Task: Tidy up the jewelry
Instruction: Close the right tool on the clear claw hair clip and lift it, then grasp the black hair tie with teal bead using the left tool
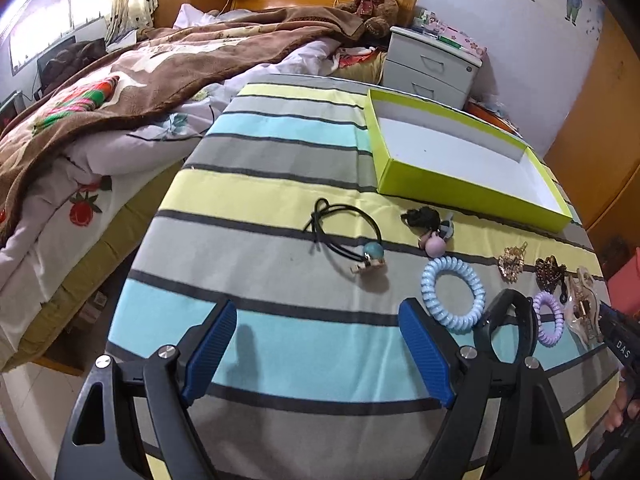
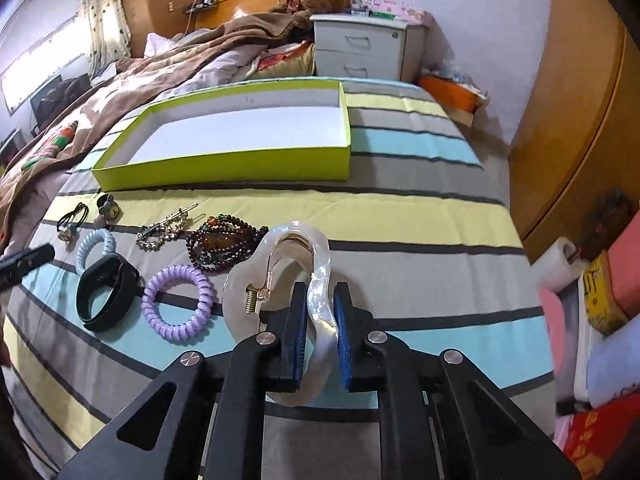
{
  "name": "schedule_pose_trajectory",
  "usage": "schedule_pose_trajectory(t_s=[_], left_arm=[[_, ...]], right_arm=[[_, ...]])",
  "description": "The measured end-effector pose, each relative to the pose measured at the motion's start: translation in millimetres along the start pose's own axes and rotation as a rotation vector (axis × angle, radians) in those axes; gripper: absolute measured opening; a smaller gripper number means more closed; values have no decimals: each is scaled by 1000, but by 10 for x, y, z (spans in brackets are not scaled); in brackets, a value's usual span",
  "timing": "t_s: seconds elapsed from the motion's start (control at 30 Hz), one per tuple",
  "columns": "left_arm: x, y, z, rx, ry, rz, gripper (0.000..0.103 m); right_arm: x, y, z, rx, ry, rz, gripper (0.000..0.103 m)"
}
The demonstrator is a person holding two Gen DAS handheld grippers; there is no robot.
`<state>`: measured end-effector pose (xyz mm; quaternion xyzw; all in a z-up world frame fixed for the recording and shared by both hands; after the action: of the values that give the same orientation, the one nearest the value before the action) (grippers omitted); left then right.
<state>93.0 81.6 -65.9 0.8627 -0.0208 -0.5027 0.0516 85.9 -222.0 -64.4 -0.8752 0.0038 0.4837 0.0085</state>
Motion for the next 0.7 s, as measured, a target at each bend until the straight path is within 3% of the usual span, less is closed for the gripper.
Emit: schedule_pose_trajectory(t_s=[0.3, 0.47, 0.7], left_arm=[[74, -70, -294, -11, 36, -32, 84], [254, -182, -405, -19, 2, -121, 78], [372, -141, -384, 5, -25, -124, 79]], right_arm=[[-32, 12, 12, -2, 16, 37, 13], [-23, 12, 2, -6, 15, 40, 13], [4, 26, 8, -2, 14, 38, 14]])
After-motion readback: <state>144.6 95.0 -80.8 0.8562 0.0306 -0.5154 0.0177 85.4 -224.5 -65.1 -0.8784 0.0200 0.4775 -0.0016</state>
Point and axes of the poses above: each gripper's, at about its wrist camera, not at the fingertips, and x roughly the way its jaws point, y to its right, z to its underside, the point moved 5 cm from there along x, roughly the way its jaws point, and after that the axes turned 5 degrees about -y, right-handed, at the moved point
